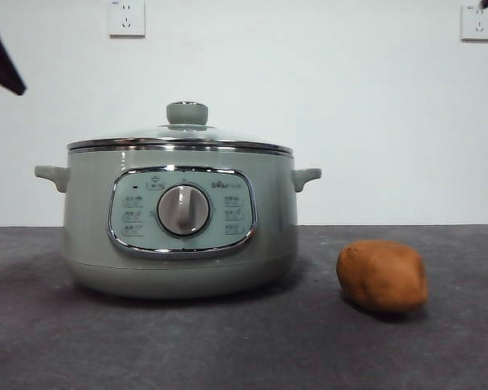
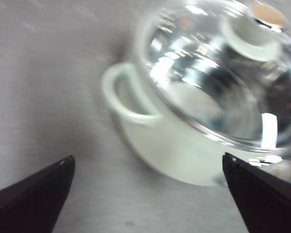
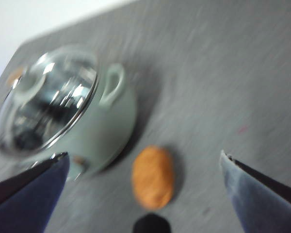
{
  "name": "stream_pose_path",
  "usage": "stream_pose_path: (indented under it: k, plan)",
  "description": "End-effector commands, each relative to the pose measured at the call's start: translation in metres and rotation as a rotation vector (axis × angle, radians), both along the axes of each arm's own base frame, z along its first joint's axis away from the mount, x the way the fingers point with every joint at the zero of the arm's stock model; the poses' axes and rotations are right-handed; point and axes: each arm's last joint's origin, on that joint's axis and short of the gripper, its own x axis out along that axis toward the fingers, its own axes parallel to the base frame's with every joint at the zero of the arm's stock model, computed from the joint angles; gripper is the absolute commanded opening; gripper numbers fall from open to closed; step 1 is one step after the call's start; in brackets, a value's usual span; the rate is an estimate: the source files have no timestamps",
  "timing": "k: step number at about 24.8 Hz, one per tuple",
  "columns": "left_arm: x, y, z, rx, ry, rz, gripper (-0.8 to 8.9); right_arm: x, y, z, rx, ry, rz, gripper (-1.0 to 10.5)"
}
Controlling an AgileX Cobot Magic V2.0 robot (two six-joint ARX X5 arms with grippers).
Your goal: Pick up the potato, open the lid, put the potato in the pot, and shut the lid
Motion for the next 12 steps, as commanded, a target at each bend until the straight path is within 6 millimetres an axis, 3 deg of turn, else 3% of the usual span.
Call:
stream_pose_path:
  k: [1,6,12]
  plan:
    - [0.007,-0.002,0.004,-0.038,0.042,-0.046,5.39,0.012,0.003,-0.004,0.048,0.085,0.075,6.0]
    - [0.018,-0.005,0.011,-0.067,0.088,-0.092,5.39,0.039,0.014,-0.012,0.051,0.238,0.159,6.0]
    - [0.021,-0.006,0.013,-0.083,0.1,-0.118,5.38,0.087,0.061,-0.03,-0.21,0.395,0.215,6.0]
